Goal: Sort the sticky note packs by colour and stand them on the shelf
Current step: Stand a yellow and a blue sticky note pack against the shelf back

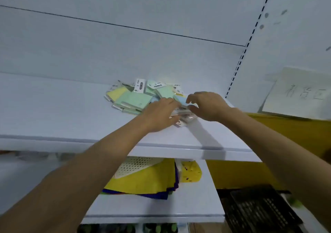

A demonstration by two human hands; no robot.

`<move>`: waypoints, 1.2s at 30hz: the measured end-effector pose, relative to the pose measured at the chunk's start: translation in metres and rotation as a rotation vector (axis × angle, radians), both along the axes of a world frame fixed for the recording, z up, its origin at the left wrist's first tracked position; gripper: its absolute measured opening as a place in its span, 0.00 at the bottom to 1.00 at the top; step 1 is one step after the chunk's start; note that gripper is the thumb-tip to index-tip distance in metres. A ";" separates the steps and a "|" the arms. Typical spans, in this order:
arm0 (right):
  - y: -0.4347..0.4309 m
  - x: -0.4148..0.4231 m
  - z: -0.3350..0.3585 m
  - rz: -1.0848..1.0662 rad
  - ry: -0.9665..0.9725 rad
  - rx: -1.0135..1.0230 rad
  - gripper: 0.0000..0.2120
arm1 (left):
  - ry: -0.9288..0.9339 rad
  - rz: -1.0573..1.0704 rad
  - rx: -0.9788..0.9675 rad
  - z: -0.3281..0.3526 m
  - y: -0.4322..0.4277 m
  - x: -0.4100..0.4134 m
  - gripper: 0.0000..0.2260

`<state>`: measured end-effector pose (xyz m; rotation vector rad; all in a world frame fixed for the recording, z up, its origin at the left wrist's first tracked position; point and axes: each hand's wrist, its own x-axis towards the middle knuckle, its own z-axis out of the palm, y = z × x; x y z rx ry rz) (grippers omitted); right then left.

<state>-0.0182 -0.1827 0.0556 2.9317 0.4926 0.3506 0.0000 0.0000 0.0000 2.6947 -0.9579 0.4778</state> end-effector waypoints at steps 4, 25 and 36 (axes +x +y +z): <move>-0.016 0.045 -0.018 0.049 -0.118 0.134 0.16 | 0.119 0.025 -0.144 -0.017 -0.013 0.017 0.23; -0.038 0.104 -0.065 -0.074 0.205 0.654 0.30 | -0.065 0.364 -0.676 -0.012 0.003 0.031 0.15; -0.019 0.083 -0.056 0.197 0.054 1.311 0.11 | -0.084 0.360 -0.909 -0.010 0.006 0.022 0.13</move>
